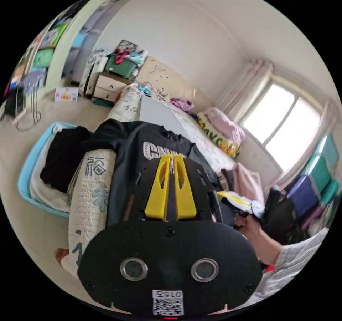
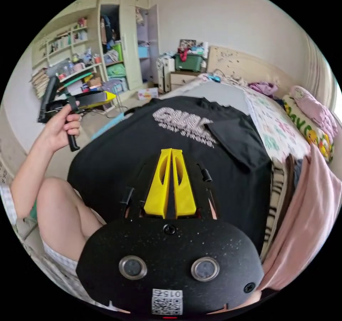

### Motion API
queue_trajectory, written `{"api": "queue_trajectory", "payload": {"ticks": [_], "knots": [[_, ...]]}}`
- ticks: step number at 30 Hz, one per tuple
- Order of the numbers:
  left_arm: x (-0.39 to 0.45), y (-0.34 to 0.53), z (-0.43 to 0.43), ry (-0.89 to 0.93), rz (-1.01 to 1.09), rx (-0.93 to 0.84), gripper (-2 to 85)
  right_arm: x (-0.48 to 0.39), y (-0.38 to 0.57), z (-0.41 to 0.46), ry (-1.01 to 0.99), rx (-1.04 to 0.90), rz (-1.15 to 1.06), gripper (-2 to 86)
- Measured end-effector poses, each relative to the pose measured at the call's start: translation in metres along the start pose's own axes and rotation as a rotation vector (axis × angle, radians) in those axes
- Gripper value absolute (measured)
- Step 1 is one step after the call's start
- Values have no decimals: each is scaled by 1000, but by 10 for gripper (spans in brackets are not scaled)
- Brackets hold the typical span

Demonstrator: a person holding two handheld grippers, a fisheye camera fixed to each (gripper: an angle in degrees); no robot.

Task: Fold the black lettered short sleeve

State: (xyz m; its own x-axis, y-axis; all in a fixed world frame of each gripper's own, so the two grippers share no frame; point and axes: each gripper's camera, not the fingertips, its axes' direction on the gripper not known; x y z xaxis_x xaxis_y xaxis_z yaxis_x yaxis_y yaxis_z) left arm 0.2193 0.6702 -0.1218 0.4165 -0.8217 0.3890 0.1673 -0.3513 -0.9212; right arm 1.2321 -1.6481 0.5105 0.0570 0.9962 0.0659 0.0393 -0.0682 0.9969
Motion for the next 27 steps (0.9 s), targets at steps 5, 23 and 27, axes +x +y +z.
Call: {"api": "queue_trajectory", "payload": {"ticks": [5,23,27], "knots": [[-192,-60,-45,-3,-545,189,121,-12,-64,60,-52,3,-166,-5],[-328,-125,-31,183,-728,189,-4,-187,-260,490,-73,-310,-608,59],[-317,-135,-36,215,-670,147,-6,-250,-277,582,14,-400,-696,68]]}}
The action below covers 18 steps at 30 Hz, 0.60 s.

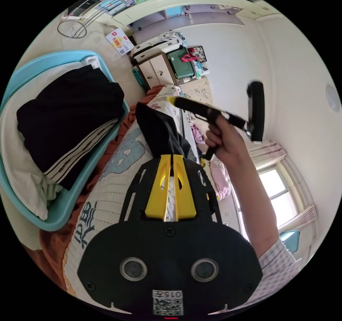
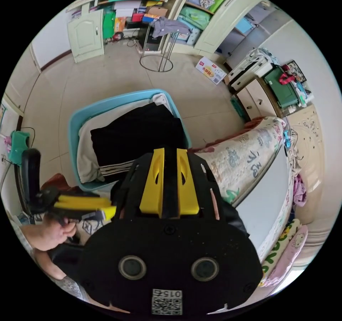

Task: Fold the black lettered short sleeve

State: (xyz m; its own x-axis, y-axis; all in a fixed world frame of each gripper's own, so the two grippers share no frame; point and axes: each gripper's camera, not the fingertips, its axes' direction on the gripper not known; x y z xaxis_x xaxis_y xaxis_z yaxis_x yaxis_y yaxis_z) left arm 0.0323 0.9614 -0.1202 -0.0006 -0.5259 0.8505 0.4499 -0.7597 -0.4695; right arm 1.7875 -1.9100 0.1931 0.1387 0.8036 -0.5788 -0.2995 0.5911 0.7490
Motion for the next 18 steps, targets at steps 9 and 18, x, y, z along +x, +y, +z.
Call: {"api": "queue_trajectory", "payload": {"ticks": [9,18], "knots": [[18,14,-4,24,50,-55,-7,-28,-69,127,2,-257,-8,111],[19,57,-2,25,72,-53,-7,-3,-58,123,123,-206,26,-1]]}}
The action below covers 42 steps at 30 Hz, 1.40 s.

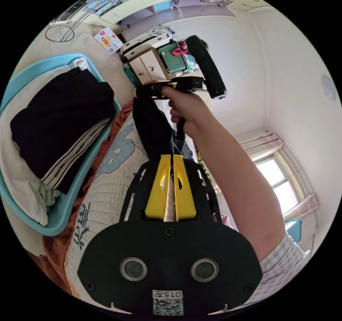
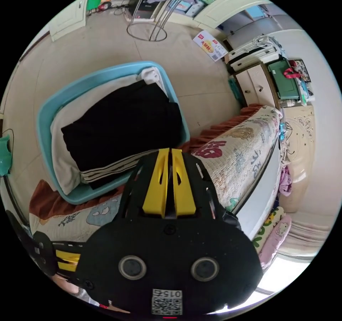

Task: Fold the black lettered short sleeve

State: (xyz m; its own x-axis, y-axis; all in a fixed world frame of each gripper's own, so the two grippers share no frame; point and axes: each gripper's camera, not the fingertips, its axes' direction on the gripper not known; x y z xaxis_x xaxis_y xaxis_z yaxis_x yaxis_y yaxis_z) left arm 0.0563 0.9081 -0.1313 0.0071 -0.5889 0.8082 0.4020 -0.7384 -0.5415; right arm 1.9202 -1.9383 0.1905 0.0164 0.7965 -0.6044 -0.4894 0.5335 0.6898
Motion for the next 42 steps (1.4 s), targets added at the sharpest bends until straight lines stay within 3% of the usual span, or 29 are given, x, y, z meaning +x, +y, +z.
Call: {"api": "queue_trajectory", "payload": {"ticks": [5,12,15,17,22,27,31,35,38,42], "knots": [[47,43,3,-119,250,59,-7,81,58,-75,-21,179,141,-6],[96,113,18,-106,632,98,-5,238,268,-168,-100,363,427,-7],[132,148,43,-85,808,-29,-4,283,373,-172,-173,377,528,-8],[166,183,81,-86,947,-220,-2,298,430,-165,-198,373,577,-7],[195,272,164,-255,1117,-538,6,316,531,-125,-239,294,663,-5],[199,312,189,-345,1052,-683,28,331,608,-131,-247,269,760,3],[213,311,151,-372,915,-527,44,312,653,-185,-247,335,679,25],[198,291,138,-472,607,-364,63,275,676,-234,-380,423,613,52],[176,290,124,-307,390,-193,72,235,687,-271,-429,469,528,61],[165,312,142,-332,367,-112,66,215,704,-302,-324,499,503,62]]}}
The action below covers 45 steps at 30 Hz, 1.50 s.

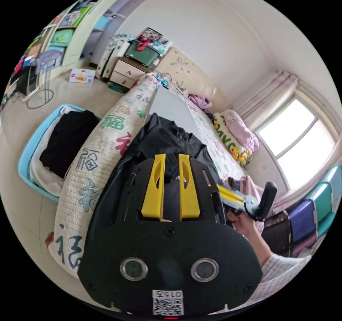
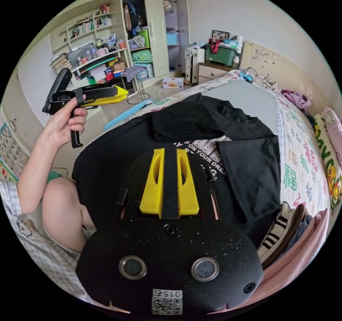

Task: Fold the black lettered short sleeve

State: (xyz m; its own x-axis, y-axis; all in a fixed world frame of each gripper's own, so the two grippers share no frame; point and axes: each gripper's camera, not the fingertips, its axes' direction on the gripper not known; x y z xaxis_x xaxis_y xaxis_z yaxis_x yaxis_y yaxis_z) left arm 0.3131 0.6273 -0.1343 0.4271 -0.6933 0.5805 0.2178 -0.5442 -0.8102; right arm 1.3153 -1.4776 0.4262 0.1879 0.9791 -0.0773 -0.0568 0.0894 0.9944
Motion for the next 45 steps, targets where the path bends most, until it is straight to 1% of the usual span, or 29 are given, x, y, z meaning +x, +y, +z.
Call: {"api": "queue_trajectory", "payload": {"ticks": [1,3,5,7,8,10,11,13,16,17,23,25,27,29,35,39,45], "knots": [[8,7,19,3,53,-32,67,8,-3,-4,37,9,19,60],[23,18,53,-34,156,-107,70,28,-16,-6,52,14,78,59],[40,33,101,-123,288,-200,75,48,-34,-3,42,18,117,58],[52,30,128,-140,362,-272,79,73,-64,12,88,-21,122,61],[59,29,140,-151,406,-277,81,79,-72,15,109,-31,126,61],[60,28,154,-168,408,-268,83,92,-94,25,141,-44,104,63],[59,28,166,-131,402,-280,83,99,-107,34,168,-63,93,64],[56,29,190,-118,395,-334,83,109,-122,50,183,-99,94,65],[51,35,220,-206,393,-367,84,116,-135,71,166,-129,91,66],[50,38,225,-232,395,-376,83,115,-142,75,167,-155,90,67],[41,50,240,-318,448,-407,62,92,-172,82,229,-176,-25,62],[35,51,247,-322,451,-417,47,86,-182,84,246,-176,-58,42],[31,51,248,-304,451,-414,13,85,-188,82,262,-166,-61,9],[29,53,246,-271,461,-424,1,85,-192,79,253,-161,-72,-1],[33,62,249,-343,546,-445,-6,79,-207,70,263,-153,-114,-10],[28,63,248,-315,548,-457,-6,75,-222,71,293,-199,-141,-10],[15,60,248,-308,534,-487,-6,69,-246,63,296,-202,-143,-10]]}}
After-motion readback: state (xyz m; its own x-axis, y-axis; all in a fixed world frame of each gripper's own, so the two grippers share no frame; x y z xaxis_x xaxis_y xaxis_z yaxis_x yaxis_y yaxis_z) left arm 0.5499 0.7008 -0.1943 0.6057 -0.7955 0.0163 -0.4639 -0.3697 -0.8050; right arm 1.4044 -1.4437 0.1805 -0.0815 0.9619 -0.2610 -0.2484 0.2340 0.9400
